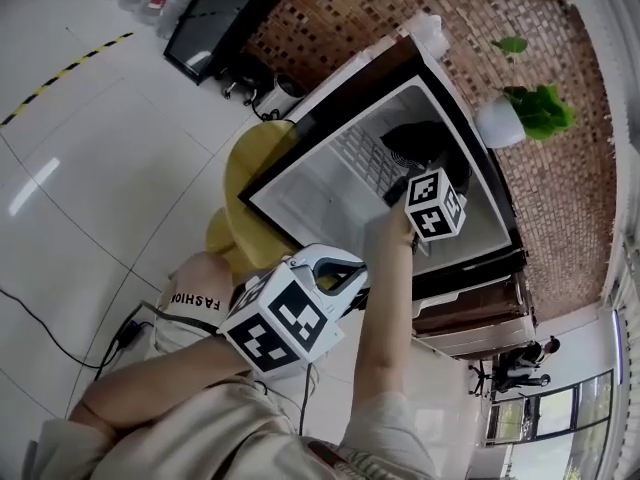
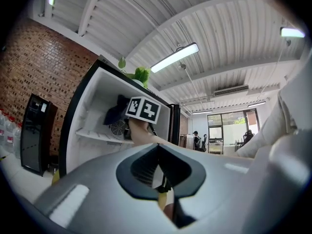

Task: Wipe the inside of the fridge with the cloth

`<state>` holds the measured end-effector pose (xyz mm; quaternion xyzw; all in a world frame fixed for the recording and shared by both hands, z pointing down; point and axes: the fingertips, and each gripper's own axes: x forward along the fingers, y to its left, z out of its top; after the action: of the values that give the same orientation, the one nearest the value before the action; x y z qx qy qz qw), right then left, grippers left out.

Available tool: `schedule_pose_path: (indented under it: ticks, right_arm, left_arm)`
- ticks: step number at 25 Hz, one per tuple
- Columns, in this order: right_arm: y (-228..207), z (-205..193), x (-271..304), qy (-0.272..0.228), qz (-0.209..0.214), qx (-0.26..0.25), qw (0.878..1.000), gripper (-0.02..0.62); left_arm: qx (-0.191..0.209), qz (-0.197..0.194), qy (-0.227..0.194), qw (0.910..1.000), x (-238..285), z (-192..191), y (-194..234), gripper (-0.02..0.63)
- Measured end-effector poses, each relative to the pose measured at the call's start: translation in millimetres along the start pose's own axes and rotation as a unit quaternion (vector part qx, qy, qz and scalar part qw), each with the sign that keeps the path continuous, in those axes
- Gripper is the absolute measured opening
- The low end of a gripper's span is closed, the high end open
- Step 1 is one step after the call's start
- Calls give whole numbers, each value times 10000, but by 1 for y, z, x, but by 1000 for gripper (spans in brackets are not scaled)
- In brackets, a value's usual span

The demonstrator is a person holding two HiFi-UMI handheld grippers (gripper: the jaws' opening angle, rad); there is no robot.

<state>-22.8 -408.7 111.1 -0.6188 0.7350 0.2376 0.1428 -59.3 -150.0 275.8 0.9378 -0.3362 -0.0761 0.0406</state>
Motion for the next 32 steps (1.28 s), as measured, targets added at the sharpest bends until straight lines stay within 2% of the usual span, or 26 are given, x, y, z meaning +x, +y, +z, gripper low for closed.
schedule_pose_path:
  ticks: [3, 7, 9, 11, 13, 15, 17, 18, 20, 23, 26, 29, 32]
  right_arm:
    - [-32, 0, -19, 38, -676, -50, 9977, 79]
    - [-71, 0, -33, -14, -1408, 649, 9879, 77]
    - [-91, 4, -44, -198, -1581, 966, 9825, 74]
    - [-89, 6, -54, -377, -1253, 1260, 9834, 74]
    - [-62, 3, -58, -326, -515, 1287, 9898, 74]
    - [-22, -6, -53, -66, 243, 967, 9950, 74]
    - [22, -19, -41, 219, 886, 372, 9951, 74]
    - [44, -23, -35, 278, 1149, 121, 9929, 74]
    - [81, -21, -21, 225, 1498, -72, 9884, 75]
    - [114, -4, -7, 73, 1640, 80, 9864, 75]
    - [127, 11, -5, 30, 1772, 754, 9813, 75]
    - [98, 21, -20, -86, 1565, 1054, 9820, 80]
    - [50, 27, -45, -218, 1153, 926, 9888, 80]
  left_arm:
    - [-126, -87, -20, 9999, 0, -4, 0, 0]
    - [-91, -193, 29, 9998, 6, -6, -10, 0]
    - [-68, -206, 29, 9998, 9, -3, -14, 0]
    - [-77, -200, 23, 9998, 9, -4, -14, 0]
    - [-119, -175, 50, 9998, 8, -10, -11, 0]
    - [-166, -159, 108, 9997, 8, -18, -7, 0]
    - [-169, -181, 148, 9996, 7, -23, -4, 0]
    - [-163, -197, 148, 9996, 7, -22, -3, 0]
    - [-238, -205, 116, 9994, 6, -19, -2, 0]
    - [-282, -196, 108, 9994, 4, -16, 0, 0]
    - [-247, -79, 100, 9996, -1, -18, 6, 0]
    - [-235, 26, 39, 9997, -2, -16, 8, 0]
    - [-230, -18, 30, 9997, 0, -15, 6, 0]
